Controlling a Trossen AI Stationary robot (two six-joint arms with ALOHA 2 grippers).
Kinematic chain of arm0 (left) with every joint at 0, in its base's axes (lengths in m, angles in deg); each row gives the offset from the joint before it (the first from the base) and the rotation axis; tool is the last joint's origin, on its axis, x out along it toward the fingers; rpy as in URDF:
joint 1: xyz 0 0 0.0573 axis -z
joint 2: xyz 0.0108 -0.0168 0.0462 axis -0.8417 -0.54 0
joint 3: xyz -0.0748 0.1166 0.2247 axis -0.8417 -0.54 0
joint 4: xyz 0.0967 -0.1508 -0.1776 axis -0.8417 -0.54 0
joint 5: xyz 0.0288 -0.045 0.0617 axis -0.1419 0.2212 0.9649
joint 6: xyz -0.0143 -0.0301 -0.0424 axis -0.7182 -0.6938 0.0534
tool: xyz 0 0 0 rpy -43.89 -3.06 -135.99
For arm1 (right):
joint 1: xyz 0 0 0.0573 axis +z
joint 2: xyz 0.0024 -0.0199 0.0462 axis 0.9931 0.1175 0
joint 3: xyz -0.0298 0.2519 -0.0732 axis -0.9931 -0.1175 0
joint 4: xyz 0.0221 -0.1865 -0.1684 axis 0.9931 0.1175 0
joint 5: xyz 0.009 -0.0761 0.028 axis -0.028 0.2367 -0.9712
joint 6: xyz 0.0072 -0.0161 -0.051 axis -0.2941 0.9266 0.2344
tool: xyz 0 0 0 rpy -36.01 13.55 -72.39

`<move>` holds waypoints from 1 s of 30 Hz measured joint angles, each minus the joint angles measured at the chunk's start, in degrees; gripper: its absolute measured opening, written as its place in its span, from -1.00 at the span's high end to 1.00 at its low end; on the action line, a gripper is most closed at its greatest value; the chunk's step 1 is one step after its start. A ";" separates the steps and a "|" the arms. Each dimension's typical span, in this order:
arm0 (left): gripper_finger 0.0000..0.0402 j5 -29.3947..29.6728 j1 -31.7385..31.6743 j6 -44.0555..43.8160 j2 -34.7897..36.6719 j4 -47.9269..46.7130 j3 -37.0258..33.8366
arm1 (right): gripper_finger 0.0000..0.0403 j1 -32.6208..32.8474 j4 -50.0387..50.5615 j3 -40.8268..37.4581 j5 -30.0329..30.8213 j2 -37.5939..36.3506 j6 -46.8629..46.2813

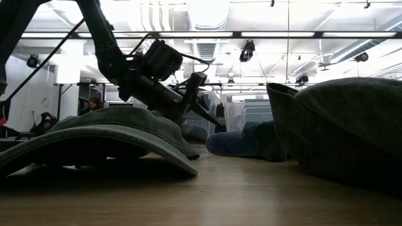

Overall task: Pick & Place hat
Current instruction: Put the blue cap into the left transparent bin

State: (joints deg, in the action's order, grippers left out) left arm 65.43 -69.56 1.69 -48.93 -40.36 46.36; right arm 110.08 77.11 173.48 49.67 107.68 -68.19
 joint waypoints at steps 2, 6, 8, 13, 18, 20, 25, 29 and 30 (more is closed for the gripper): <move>-0.01 -0.13 0.22 0.01 -0.82 -0.15 0.69 | 0.41 0.00 -0.05 0.00 0.00 0.00 0.05; 0.15 -2.32 0.32 -0.61 -2.24 -0.38 2.39 | 0.41 0.00 -0.07 0.00 0.00 0.00 0.50; 0.38 -2.87 0.34 -1.12 -2.23 -0.41 2.62 | 0.41 0.00 -0.10 0.00 0.01 0.00 0.48; 0.92 -6.60 0.47 -3.13 0.20 0.20 2.70 | 0.41 0.00 -0.60 -0.02 0.00 0.00 0.46; 0.97 -7.78 1.11 -3.88 5.13 -0.77 2.42 | 0.41 0.02 -1.75 0.00 -0.04 -0.17 1.09; 0.98 -7.78 1.51 -4.06 7.84 -1.78 2.40 | 0.41 0.02 -1.65 0.33 -0.04 -0.24 1.14; 0.99 -7.14 2.36 -2.81 16.78 -7.71 2.29 | 0.41 0.02 -1.75 2.10 -0.04 -0.26 1.55; 0.99 -2.02 3.21 2.54 26.02 -17.99 2.50 | 0.41 0.00 -1.62 3.70 -0.04 -0.26 0.04; 0.99 -0.44 3.46 4.72 28.35 -21.32 2.74 | 0.41 0.00 -1.70 4.14 -0.03 -0.26 -0.56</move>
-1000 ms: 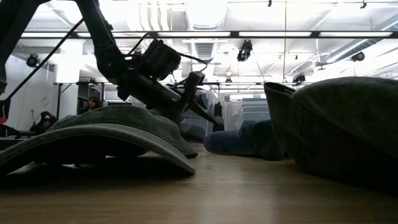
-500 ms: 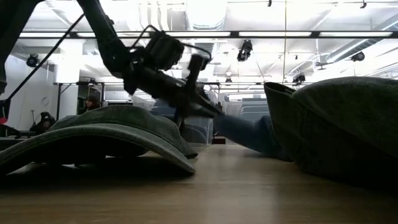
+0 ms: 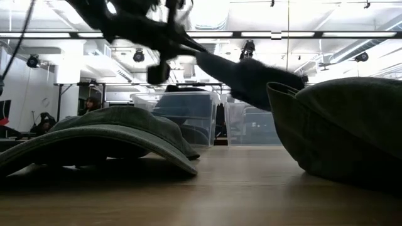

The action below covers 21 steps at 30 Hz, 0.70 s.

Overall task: Pick & Place hat
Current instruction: Put the blue cap into the left transparent bin

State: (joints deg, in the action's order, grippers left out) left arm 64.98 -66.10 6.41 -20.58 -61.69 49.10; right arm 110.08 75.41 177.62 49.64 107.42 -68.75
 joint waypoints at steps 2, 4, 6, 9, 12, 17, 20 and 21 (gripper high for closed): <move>0.99 3.98 0.55 3.88 4.62 -6.53 1.12 | 0.41 -0.14 0.01 0.71 0.03 -0.09 -2.70; 0.99 8.34 1.18 7.82 8.67 -13.18 2.72 | 0.41 -0.50 0.04 1.33 0.03 -0.11 -6.20; 0.99 13.42 1.87 11.53 11.90 -19.15 4.69 | 0.41 -1.00 0.13 1.67 0.01 -0.11 -10.65; 1.00 20.61 2.93 17.05 14.98 -27.25 8.56 | 0.41 -2.16 0.53 1.42 0.06 -0.11 -18.36; 1.00 26.21 4.30 21.40 16.58 -33.14 12.79 | 0.41 -3.71 0.70 0.20 0.11 -0.11 -26.74; 1.00 31.34 8.02 29.29 16.88 -39.31 20.19 | 0.41 -6.84 0.43 -1.86 0.63 0.08 -39.19; 1.00 33.97 10.35 32.76 16.08 -43.08 25.76 | 0.41 -8.16 0.08 -1.95 2.48 0.78 -42.05; 1.00 35.13 11.21 34.04 15.65 -44.78 27.78 | 0.41 -8.69 -0.66 -1.98 2.99 1.17 -42.13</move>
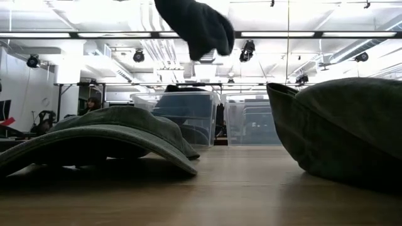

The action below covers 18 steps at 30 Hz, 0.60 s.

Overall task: Pick & Place hat
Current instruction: Put the blue cap into the left transparent bin

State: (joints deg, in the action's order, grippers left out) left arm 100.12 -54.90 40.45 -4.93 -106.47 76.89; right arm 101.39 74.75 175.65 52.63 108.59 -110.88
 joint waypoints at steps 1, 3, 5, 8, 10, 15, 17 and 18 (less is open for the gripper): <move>1.00 1.78 0.86 1.46 -0.44 -2.44 2.18 | 0.39 -0.72 -1.70 0.00 0.17 0.36 0.05; 1.00 8.20 2.57 4.28 -1.73 -8.69 6.62 | 0.34 -2.11 -6.75 0.00 -0.08 1.03 1.79; 1.00 14.86 3.49 6.68 -3.20 -15.58 11.25 | 0.24 -3.41 -14.42 0.00 0.10 2.06 5.96; 1.00 21.49 3.75 11.43 -5.40 -24.31 16.56 | 0.02 -5.38 -25.19 0.00 0.12 4.08 11.94; 1.00 26.20 4.25 14.44 -6.50 -28.34 18.51 | -0.14 -6.92 -28.96 0.00 -0.13 5.39 12.49; 1.00 29.72 4.28 24.84 -7.36 -35.58 20.07 | -0.53 -10.69 -27.63 0.00 -0.29 7.83 5.88; 1.00 33.65 4.55 29.07 -7.40 -36.60 19.26 | -0.63 -12.21 -27.72 0.00 -0.37 8.97 2.69; 1.00 35.74 4.74 30.73 -7.42 -36.79 18.92 | -0.67 -13.05 -27.86 0.00 -0.96 9.60 0.85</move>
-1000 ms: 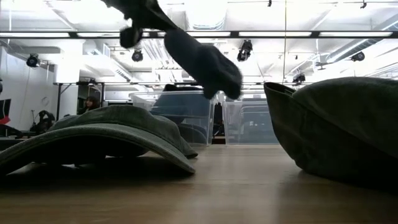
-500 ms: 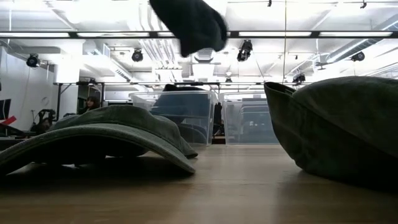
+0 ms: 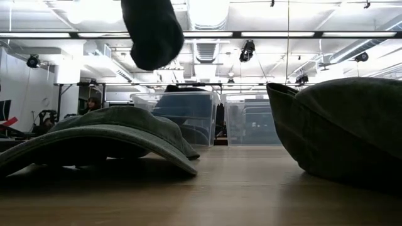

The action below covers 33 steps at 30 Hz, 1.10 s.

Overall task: Pick & Place hat
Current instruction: Put the blue cap into the left transparent bin

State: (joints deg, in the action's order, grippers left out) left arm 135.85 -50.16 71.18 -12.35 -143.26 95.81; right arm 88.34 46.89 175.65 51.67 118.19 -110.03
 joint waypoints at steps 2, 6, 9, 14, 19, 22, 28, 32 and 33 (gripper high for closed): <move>1.00 2.69 0.04 3.62 0.00 -0.03 -0.52 | -0.72 -1.76 -0.27 0.00 -1.51 1.23 -2.81; 1.00 2.78 0.04 9.84 -0.08 -0.02 -1.72 | -0.75 -3.86 -7.43 -0.02 -2.32 4.42 -4.40; 1.00 2.17 0.37 12.64 -0.04 0.03 -2.69 | -0.73 -4.18 -15.51 0.00 -2.79 6.38 -2.85; 1.00 3.38 0.41 21.08 -0.05 -0.15 -3.88 | -0.66 -4.82 -17.30 1.82 -2.74 9.34 -4.16; 1.00 2.60 0.52 25.45 -0.18 -0.45 -3.99 | -0.62 -4.86 -17.45 5.68 -4.28 12.41 -6.43; 1.00 3.37 0.56 25.10 -0.06 -0.46 -3.99 | -0.62 -5.07 -17.21 7.87 -4.00 13.81 -6.28; 1.00 4.49 1.31 26.62 0.47 -0.57 -3.77 | -0.62 -5.25 -11.79 9.88 -3.62 14.30 -8.36; 1.00 4.65 2.52 26.69 0.55 -0.61 -3.77 | -0.50 -5.27 -9.45 10.82 -3.30 14.29 -9.01; 1.00 4.86 2.85 26.69 0.55 -0.60 -3.77 | -0.43 -5.27 -9.53 10.88 -3.11 14.28 -8.66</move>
State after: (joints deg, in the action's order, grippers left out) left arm 140.72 -47.30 97.86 -11.81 -143.86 92.04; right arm 83.06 37.36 186.53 48.56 132.47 -118.69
